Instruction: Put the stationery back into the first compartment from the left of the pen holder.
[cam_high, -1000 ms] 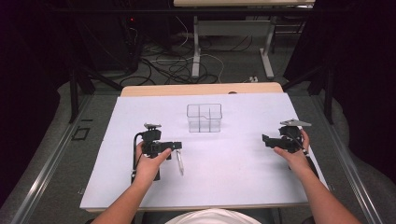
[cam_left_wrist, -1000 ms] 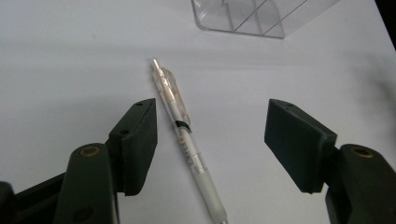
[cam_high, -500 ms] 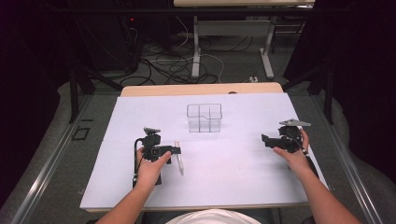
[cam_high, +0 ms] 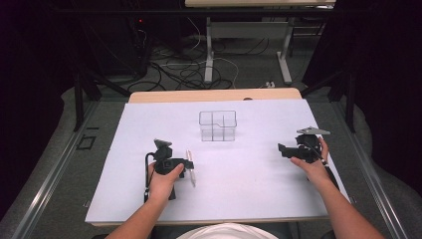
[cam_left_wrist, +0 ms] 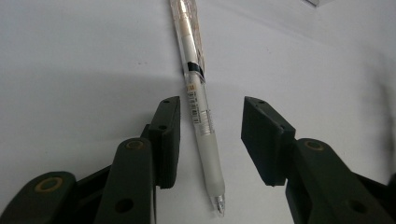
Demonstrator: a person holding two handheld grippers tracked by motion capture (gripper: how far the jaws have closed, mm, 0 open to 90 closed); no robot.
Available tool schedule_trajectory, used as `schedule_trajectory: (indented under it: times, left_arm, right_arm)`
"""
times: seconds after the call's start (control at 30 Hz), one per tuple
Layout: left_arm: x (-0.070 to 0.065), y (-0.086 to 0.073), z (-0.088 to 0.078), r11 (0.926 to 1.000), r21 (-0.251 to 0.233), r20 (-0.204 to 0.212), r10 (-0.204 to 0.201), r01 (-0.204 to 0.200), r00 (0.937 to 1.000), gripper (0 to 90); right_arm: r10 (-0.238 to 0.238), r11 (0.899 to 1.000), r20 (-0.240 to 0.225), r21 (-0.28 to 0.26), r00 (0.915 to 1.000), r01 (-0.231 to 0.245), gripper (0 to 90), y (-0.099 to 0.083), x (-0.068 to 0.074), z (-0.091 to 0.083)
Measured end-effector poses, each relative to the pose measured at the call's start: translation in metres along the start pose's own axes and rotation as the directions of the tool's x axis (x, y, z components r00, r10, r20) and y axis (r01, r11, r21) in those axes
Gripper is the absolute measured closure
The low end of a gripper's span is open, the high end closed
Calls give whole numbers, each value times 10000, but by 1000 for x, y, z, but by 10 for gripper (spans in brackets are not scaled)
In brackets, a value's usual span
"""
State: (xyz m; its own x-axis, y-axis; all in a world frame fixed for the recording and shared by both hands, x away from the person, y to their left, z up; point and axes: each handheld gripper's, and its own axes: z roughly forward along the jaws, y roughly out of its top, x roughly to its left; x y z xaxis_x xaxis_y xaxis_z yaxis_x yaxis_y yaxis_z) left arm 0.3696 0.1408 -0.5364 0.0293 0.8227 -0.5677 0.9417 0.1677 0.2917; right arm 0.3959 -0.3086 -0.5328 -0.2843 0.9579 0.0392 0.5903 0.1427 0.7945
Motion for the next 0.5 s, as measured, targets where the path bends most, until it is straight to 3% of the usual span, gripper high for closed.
schedule_trajectory:
  times: [0.13,0.5]
  left_arm:
    - [0,-3,2,9991,63,191,-417,416,9989,601]
    - [-1,-11,5,9942,101,56,-1067,1067,9943,680]
  right_arm:
    - [0,10000,-15,5,10000,0,108,0,0,0]
    - [-72,9999,-10,101,10000,72,110,-1,2,2]
